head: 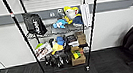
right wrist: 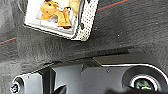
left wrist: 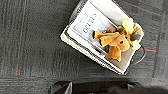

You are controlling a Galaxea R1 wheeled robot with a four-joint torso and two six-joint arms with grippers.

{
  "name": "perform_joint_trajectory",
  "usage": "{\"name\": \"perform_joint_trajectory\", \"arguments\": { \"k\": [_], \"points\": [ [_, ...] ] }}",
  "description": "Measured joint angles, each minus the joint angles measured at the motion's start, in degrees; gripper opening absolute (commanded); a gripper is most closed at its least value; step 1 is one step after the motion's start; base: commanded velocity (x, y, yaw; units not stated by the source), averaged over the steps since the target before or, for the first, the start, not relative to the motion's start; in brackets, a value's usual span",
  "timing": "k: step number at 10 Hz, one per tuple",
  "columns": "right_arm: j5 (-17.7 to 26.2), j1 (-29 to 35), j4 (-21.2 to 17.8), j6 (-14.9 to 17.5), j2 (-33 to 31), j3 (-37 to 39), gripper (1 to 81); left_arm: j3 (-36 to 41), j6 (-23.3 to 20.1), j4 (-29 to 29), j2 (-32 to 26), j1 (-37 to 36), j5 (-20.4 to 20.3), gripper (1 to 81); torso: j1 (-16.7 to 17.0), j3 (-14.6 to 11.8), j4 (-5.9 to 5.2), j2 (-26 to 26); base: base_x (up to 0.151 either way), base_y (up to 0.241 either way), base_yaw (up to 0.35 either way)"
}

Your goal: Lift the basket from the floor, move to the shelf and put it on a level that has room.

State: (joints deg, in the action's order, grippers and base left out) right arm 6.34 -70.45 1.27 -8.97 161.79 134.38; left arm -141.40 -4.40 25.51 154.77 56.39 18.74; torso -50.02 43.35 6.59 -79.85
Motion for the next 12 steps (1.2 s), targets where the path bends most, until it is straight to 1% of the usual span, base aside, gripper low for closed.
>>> {"name": "perform_joint_trajectory", "arguments": {
  "k": [1,2,4,7,8,12],
  "points": [
    [0.2,0.2,0.0,0.0,-0.1,-0.5,81.1,-0.6,0.0,0.0,0.0,-1.0,0.6,81.1,-1.2,1.6,0.0,-1.9,0.0,0.0,0.0],
    [0.3,0.2,0.0,0.0,-0.2,-1.1,81.1,-1.4,0.0,0.0,0.3,-2.0,1.6,81.1,-2.1,2.4,0.0,-3.1,0.0,0.0,0.0],
    [0.9,0.9,-0.2,0.0,-0.2,-2.4,81.1,-3.4,0.1,0.0,1.2,-4.0,2.6,81.1,-4.1,3.1,0.0,-6.4,0.0,0.0,0.0],
    [1.7,1.9,-0.8,0.0,-0.2,-2.8,81.1,-6.6,0.1,0.0,2.7,-4.8,4.3,81.1,-7.4,3.4,0.0,-11.6,0.0,0.0,0.0],
    [1.9,1.9,-1.0,0.0,-0.2,-2.9,81.1,-7.7,0.1,0.0,3.2,-5.4,4.9,81.1,-8.3,4.3,0.0,-13.0,0.0,0.0,0.0],
    [2.2,3.9,-1.5,0.0,-0.1,-3.0,81.1,-8.0,0.1,0.0,3.6,-7.1,5.2,81.1,-12.9,11.1,0.0,-20.3,0.0,0.0,0.0]
  ]
}}
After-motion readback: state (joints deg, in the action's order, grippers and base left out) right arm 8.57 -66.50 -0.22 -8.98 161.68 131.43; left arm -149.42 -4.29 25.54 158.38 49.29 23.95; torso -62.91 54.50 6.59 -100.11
